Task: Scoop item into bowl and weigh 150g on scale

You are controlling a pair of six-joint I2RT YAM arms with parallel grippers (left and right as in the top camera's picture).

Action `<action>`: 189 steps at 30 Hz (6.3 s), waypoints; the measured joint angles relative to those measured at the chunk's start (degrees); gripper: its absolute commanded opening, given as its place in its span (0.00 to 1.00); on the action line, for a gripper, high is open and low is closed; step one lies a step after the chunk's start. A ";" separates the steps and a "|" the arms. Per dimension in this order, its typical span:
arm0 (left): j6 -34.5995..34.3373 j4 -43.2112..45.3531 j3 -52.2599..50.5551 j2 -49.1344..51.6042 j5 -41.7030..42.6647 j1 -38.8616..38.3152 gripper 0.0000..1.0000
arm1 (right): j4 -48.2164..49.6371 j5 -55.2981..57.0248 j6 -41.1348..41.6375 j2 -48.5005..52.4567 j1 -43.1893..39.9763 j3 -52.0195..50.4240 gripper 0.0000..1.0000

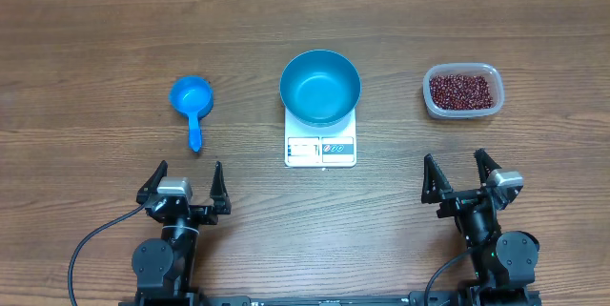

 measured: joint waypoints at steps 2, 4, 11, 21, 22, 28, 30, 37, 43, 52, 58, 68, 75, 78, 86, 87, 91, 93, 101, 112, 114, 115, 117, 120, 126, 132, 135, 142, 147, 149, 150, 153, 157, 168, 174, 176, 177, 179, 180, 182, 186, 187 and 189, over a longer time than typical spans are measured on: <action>0.00 0.00 0.00 0.00 0.00 0.00 0.99 | 0.00 0.02 0.02 0.00 0.00 0.00 1.00; 0.00 0.00 0.00 0.00 0.00 0.00 0.99 | 0.00 0.02 0.02 0.00 0.00 0.00 1.00; -0.02 -0.02 0.00 0.00 -0.02 0.00 1.00 | -0.02 -0.02 0.04 0.00 0.00 0.00 1.00; 0.00 0.00 0.00 0.00 0.00 0.00 0.99 | -0.02 0.02 0.02 0.00 0.00 0.00 1.00; 0.00 0.00 0.00 0.00 0.00 0.00 1.00 | 0.00 0.00 0.02 0.00 0.00 0.00 1.00; 0.00 0.00 0.00 0.00 -0.02 0.00 1.00 | -0.02 0.02 0.02 0.00 0.00 0.00 1.00; 0.00 0.00 0.00 0.00 -0.02 0.00 1.00 | 0.00 0.00 0.04 0.00 0.00 0.00 1.00; 0.00 0.00 0.00 0.00 -0.02 0.00 1.00 | -0.02 0.00 0.02 0.00 0.00 0.00 1.00; 0.00 0.00 0.00 0.00 0.00 0.00 1.00 | -0.02 0.00 0.02 0.00 0.00 0.00 1.00; -0.02 0.02 0.00 0.00 0.02 0.00 1.00 | -0.02 0.00 0.02 0.00 -0.02 0.00 1.00; -2.36 -0.07 0.00 0.00 0.04 0.00 1.00 | -0.02 0.00 0.02 0.00 0.00 0.00 1.00; -6.14 -3.67 9.20 5.90 2.19 0.00 1.00 | -0.02 0.00 0.02 0.00 0.00 0.00 1.00; -6.08 -7.15 24.48 25.29 3.78 0.00 1.00 | 0.02 0.00 0.04 0.00 0.00 0.00 1.00; -5.62 -14.23 34.03 36.89 5.57 0.00 1.00 | -0.04 0.02 0.04 0.00 -0.02 0.00 1.00; -3.26 -40.02 65.77 66.60 7.32 0.00 0.99 | -0.02 0.02 0.02 -0.09 0.00 0.00 1.00; -3.08 -41.72 68.43 69.07 7.41 0.00 1.00 | -0.02 0.02 0.02 -0.11 0.00 0.00 1.00; -3.10 -45.05 75.30 77.00 8.52 0.00 1.00 | -0.04 0.02 0.02 -0.11 0.00 0.00 1.00; -3.10 -44.96 75.93 80.48 9.49 0.00 0.98 | -0.02 0.00 0.04 -0.11 0.00 0.00 1.00; -10.08 -43.47 75.93 90.66 1.36 1.16 0.80 | -0.02 0.00 0.02 -0.11 0.00 0.00 1.00; -19.47 -40.83 76.06 100.85 -10.25 6.78 0.60 | -0.02 0.02 0.02 -0.11 0.00 0.00 1.00; -19.76 -39.78 76.06 103.08 -10.40 6.78 0.59 | 0.00 0.00 0.04 -0.11 0.00 0.00 1.00; -19.82 -39.21 76.06 104.02 -10.45 6.78 0.59 | -0.04 0.02 0.04 -0.11 0.00 0.00 1.00; -19.85 -37.79 76.06 105.63 -10.51 6.78 0.59 | -0.04 0.00 0.02 -0.11 0.00 0.00 1.00; -19.85 -36.02 76.06 107.45 -10.51 6.78 0.59 | -0.04 0.00 0.04 -0.11 0.00 0.00 1.00; -19.85 -32.11 76.08 110.71 -9.60 6.78 0.52 | 0.00 0.02 0.04 -0.11 0.00 0.00 1.00; -20.02 -31.43 76.48 115.75 -7.58 6.78 0.28 | -0.07 0.00 0.02 -0.11 0.00 0.00 1.00; -20.06 -31.06 77.33 116.52 -6.95 6.78 0.22 | -0.02 0.02 0.04 -0.11 0.00 0.00 1.00; -20.09 -30.88 78.12 116.69 -5.29 6.75 0.04 | 0.00 0.00 0.02 -0.11 0.00 0.00 1.00; -20.09 -30.99 78.16 116.69 -4.72 6.75 0.04 | -0.04 0.00 0.00 -0.11 0.00 0.00 1.00; -20.09 -31.47 78.42 116.69 -4.42 6.80 0.04 | -0.02 0.02 0.02 -0.11 0.00 0.00 1.00; -20.09 -31.82 78.49 116.69 -4.22 6.80 0.04 | -0.02 0.00 0.04 -0.11 0.00 0.00 1.00; -20.09 -34.03 79.06 116.69 -3.54 6.78 0.04 | -0.02 0.02 0.04 -0.11 -0.02 0.00 1.00; -20.06 -36.22 79.49 115.54 -3.15 6.78 0.04 | -0.04 0.02 0.04 -0.11 0.00 0.00 1.00; -22.99 -40.92 81.02 93.33 -2.95 6.34 0.04 | -0.04 0.02 0.00 -0.11 0.00 0.00 1.00; -29.35 -45.33 81.02 89.48 -2.62 0.72 0.04 | 0.00 0.00 0.02 -0.11 0.00 0.00 1.00; -31.82 -45.33 81.02 89.44 -2.43 -1.53 0.05 | 0.00 0.02 0.00 -0.11 0.00 0.00 1.00; -33.77 -45.33 81.02 89.44 -2.32 -3.23 0.04 | -0.02 0.00 0.02 -0.11 -0.02 0.00 1.00; -37.90 -44.41 81.02 89.44 -2.29 -6.54 0.04 | -0.04 0.00 0.02 -0.11 0.00 0.00 1.00; -40.04 -43.32 81.02 89.44 -2.27 -8.15 0.04 | -0.04 0.02 0.04 -0.11 0.00 0.00 1.00; -45.62 -41.94 81.02 89.42 -2.10 -10.82 0.05 | -0.02 0.61 0.00 -0.11 0.00 0.00 1.00; -57.72 -41.97 81.02 89.42 -1.81 -14.10 0.04 | -0.15 5.31 0.04 -0.11 0.00 0.00 1.00; -60.26 -41.97 81.02 89.42 -1.77 -14.56 0.05 | -0.15 5.68 0.02 -0.11 0.00 0.00 1.00; -65.16 -41.97 81.02 89.42 -1.68 -15.45 0.04 | -0.17 6.58 0.00 -0.11 -0.02 0.00 1.00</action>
